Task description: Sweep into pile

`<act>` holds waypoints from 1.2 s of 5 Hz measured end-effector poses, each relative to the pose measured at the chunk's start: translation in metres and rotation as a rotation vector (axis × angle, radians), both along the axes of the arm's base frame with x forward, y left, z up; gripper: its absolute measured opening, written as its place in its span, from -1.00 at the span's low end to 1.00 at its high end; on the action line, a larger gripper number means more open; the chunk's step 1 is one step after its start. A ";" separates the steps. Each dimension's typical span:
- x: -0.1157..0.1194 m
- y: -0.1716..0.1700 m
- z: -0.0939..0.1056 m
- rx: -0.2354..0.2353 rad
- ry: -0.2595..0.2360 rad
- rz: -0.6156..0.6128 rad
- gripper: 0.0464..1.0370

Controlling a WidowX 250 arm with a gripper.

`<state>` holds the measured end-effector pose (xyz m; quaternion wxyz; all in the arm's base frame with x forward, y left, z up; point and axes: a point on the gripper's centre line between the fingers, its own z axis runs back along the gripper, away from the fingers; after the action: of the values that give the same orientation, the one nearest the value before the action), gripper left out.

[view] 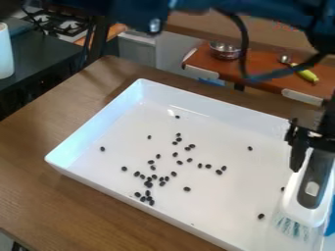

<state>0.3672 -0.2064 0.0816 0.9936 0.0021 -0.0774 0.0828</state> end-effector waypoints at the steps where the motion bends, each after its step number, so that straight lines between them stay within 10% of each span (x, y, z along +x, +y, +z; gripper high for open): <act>1: 0.000 0.002 -0.010 0.023 0.015 0.011 0.86; 3: -0.006 0.008 -0.014 0.045 0.032 -0.004 -0.01; 6: -0.011 0.060 -0.013 0.060 0.044 0.040 -0.09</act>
<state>0.3565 -0.1463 0.0683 0.9927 0.0353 -0.0578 0.1003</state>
